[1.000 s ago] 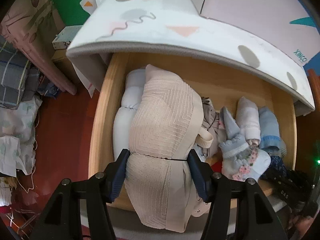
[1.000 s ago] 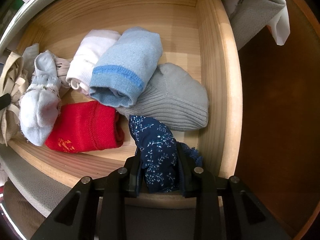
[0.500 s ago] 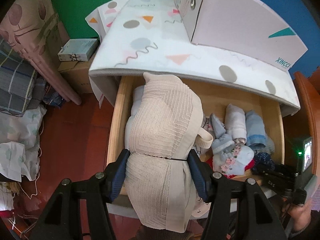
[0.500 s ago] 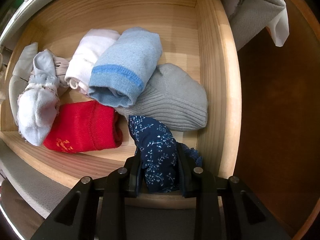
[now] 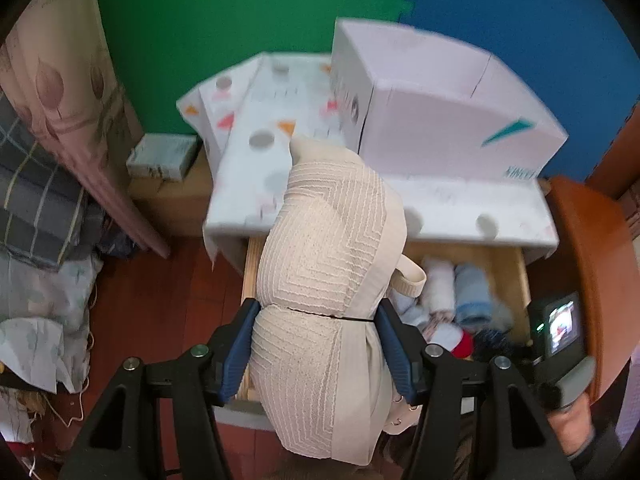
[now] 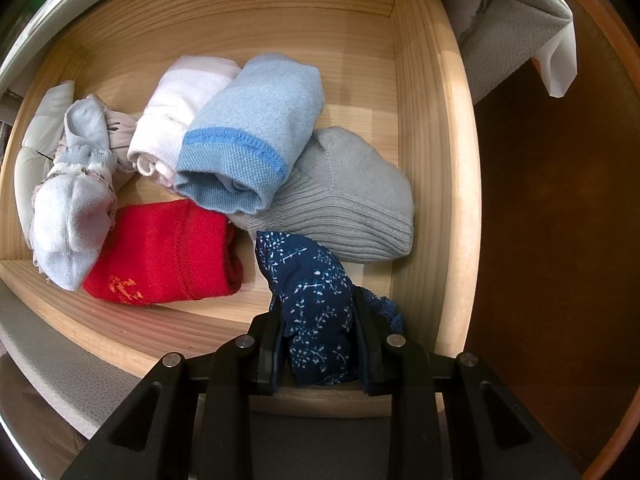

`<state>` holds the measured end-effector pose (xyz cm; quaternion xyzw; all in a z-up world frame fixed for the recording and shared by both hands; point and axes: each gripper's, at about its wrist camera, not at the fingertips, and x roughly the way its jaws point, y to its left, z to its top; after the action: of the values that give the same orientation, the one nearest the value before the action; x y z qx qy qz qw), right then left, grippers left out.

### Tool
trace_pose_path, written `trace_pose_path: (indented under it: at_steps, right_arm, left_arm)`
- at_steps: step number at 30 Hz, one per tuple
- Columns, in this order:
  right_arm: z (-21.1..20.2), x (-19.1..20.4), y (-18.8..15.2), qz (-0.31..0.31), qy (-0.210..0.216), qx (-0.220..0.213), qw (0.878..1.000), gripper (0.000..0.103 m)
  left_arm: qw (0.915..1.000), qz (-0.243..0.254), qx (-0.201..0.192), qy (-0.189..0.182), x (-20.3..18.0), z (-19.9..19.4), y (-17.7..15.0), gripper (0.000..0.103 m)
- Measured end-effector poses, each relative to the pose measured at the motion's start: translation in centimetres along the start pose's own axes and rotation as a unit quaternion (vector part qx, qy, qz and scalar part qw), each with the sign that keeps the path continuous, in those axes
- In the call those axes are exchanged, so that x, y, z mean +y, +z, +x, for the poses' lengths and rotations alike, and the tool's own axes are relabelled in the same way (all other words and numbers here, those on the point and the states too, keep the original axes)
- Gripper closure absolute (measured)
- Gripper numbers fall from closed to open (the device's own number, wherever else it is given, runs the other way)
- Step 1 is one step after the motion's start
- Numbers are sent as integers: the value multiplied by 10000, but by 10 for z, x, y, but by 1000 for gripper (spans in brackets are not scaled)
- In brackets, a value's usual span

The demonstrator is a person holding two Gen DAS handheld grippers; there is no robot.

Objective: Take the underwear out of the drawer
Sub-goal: 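Lift the beige bra up out of the drawer with the left gripper, then lower the beige bra into the white box and open the left gripper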

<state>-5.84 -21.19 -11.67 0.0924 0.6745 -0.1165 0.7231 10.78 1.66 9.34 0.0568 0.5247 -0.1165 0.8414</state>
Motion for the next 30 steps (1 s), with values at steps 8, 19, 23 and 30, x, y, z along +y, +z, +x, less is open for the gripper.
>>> trace_pose_path:
  at_steps: [8, 19, 23, 30]
  right_arm:
    - [0, 1, 0, -3, -11, -1, 10000, 77]
    - [-2, 4, -2, 6, 74, -6, 10000, 77]
    - [-2, -4, -1, -7, 104, -6, 9999, 77]
    - [-1, -11, 1, -36, 171, 11, 9998, 77]
  left_arm:
    - [9970, -40, -762, -82, -9, -53, 69, 43]
    - [9894, 235, -1414, -226, -59, -57, 186, 43]
    - [9913, 302, -1267, -187, -76, -21, 211, 43]
    - [9961, 359, -796, -80, -94, 48, 219, 43]
